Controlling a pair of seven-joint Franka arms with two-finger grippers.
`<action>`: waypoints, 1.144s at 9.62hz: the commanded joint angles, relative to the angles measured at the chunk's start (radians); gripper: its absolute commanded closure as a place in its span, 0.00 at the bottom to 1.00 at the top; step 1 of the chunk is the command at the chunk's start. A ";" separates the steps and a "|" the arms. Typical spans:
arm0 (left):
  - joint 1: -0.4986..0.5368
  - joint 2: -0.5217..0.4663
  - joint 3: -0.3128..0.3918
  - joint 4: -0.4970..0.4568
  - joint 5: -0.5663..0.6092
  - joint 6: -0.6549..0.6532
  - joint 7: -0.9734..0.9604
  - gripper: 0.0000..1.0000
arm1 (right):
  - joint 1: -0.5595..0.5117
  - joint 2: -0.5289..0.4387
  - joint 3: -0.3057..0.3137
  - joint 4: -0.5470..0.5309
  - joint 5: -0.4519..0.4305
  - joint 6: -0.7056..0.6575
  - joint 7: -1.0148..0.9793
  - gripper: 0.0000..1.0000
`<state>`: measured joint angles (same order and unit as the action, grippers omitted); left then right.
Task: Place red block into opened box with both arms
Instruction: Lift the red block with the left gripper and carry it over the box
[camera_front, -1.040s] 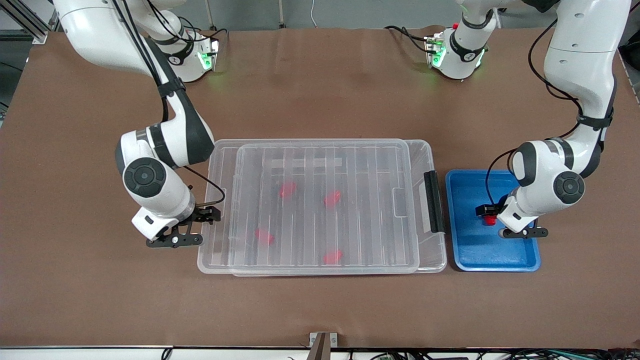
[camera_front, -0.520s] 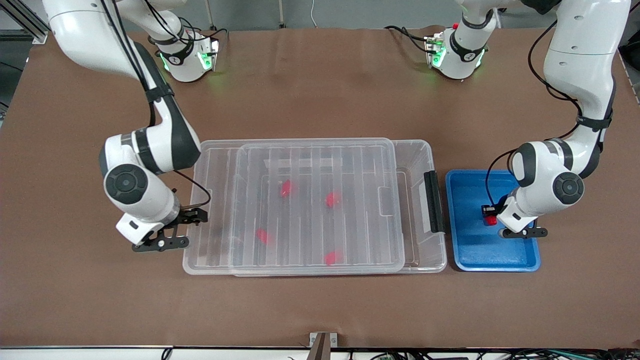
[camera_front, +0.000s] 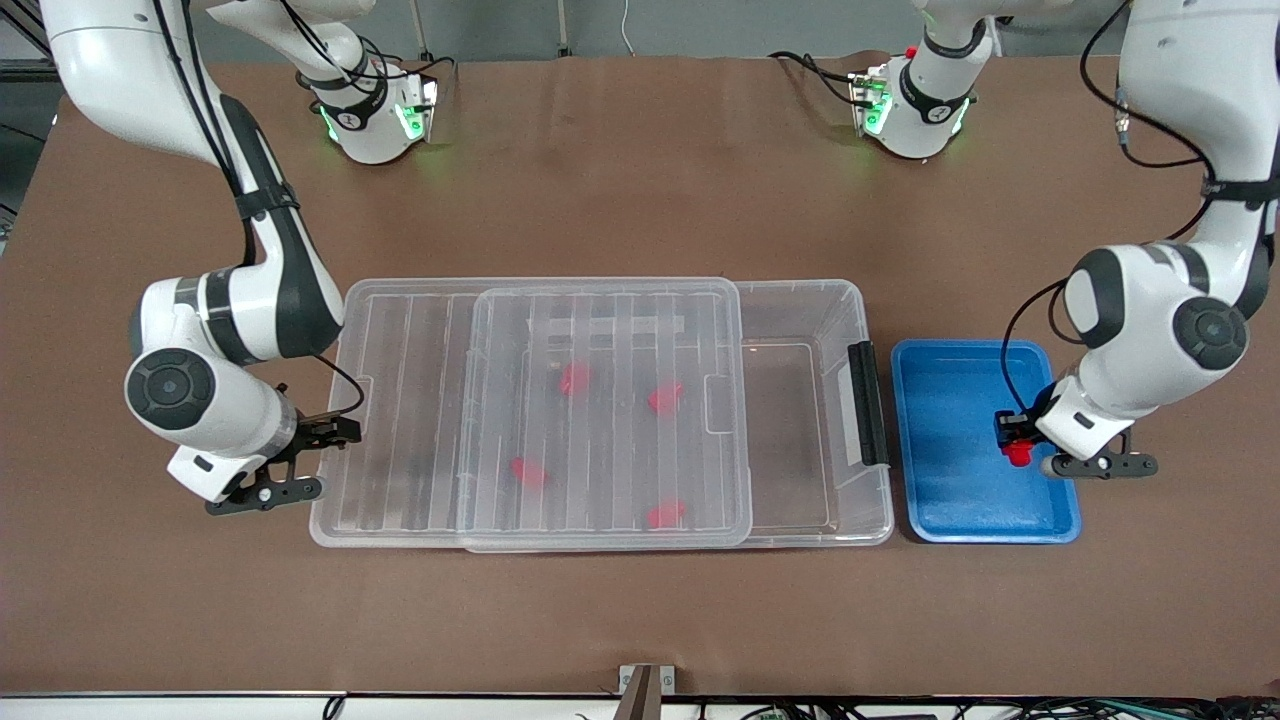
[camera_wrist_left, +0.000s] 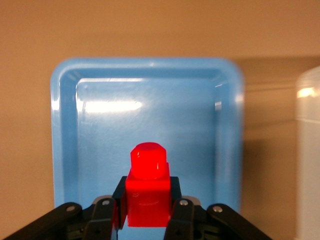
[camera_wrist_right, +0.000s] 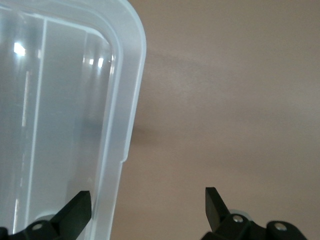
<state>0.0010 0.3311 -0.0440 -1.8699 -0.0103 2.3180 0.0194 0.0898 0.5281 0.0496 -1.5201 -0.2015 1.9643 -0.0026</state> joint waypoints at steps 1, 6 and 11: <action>0.004 -0.067 -0.089 -0.032 0.016 -0.040 -0.012 1.00 | -0.033 -0.023 0.010 -0.012 -0.027 -0.007 -0.048 0.00; -0.010 0.006 -0.363 0.044 0.091 -0.042 -0.281 1.00 | -0.032 -0.020 0.009 0.075 -0.010 -0.080 -0.037 0.00; -0.027 0.363 -0.520 0.246 0.397 -0.042 -0.635 1.00 | -0.044 -0.178 -0.026 0.120 0.172 -0.200 0.117 0.00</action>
<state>-0.0288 0.5487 -0.5497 -1.7254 0.3518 2.2786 -0.5999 0.0624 0.4683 0.0338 -1.3686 -0.0638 1.8202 0.0247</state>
